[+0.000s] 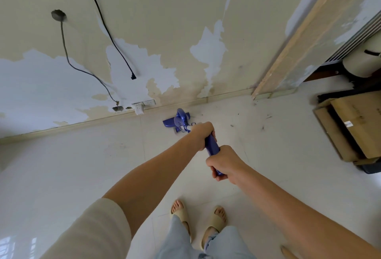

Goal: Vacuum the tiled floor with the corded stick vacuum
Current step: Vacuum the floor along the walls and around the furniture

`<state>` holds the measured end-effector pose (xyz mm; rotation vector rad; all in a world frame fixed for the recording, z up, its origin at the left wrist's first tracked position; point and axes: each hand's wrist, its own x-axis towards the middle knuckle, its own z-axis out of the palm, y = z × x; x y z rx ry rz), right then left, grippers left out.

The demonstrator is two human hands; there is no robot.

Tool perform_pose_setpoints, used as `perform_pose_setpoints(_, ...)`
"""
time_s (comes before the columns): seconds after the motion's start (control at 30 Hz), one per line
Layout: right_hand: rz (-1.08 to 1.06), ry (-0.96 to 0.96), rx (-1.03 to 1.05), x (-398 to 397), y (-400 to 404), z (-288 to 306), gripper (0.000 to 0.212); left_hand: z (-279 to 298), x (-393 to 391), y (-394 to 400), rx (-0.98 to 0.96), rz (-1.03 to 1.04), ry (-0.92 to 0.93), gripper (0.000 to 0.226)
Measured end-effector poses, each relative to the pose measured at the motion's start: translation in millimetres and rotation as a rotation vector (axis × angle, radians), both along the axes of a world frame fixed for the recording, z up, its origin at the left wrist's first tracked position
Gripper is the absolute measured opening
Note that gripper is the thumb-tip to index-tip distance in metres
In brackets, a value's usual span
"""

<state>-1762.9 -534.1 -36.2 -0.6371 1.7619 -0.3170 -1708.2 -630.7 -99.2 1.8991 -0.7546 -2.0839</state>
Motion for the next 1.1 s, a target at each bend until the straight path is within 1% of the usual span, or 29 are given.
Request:
perform_pose_setpoints(0.13,-0.061,-0.067,0.027,-18,17,12,0.017,3,-18,16,0.029,-0.029,0.036,0.013)
perform_pose_setpoints(0.27,-0.102,-0.123,0.052,-29,18,12,0.018,7,-28,18,0.055,-0.057,0.035,0.015)
perform_pose_setpoints(0.4,-0.145,-0.137,0.064,-25,9,-5,0.016,4,-24,8,0.048,-0.092,-0.018,0.009)
perform_pose_setpoints(0.47,-0.176,-0.136,0.066,-16,3,-17,0.016,-1,-20,1,0.037,-0.110,-0.055,0.012)
perform_pose_setpoints(0.63,-0.351,-0.228,0.076,4,-20,-29,0.021,-8,-4,-23,0.036,-0.140,-0.118,0.012)
perform_pose_setpoints(0.77,-0.330,-0.231,0.081,-1,-29,-22,0.031,-1,-4,-31,0.046,-0.166,-0.104,0.019)
perform_pose_setpoints(0.83,-0.301,-0.199,0.093,-3,-25,-21,0.034,1,-7,-27,0.045,-0.183,-0.104,0.019)
perform_pose_setpoints(0.97,-0.200,-0.116,0.056,-1,-8,-25,0.035,-5,-6,-16,0.072,-0.117,-0.037,0.018)
perform_pose_setpoints(1.1,-0.125,-0.046,0.047,6,-4,-28,0.038,-8,3,-13,0.096,-0.102,0.006,0.017)
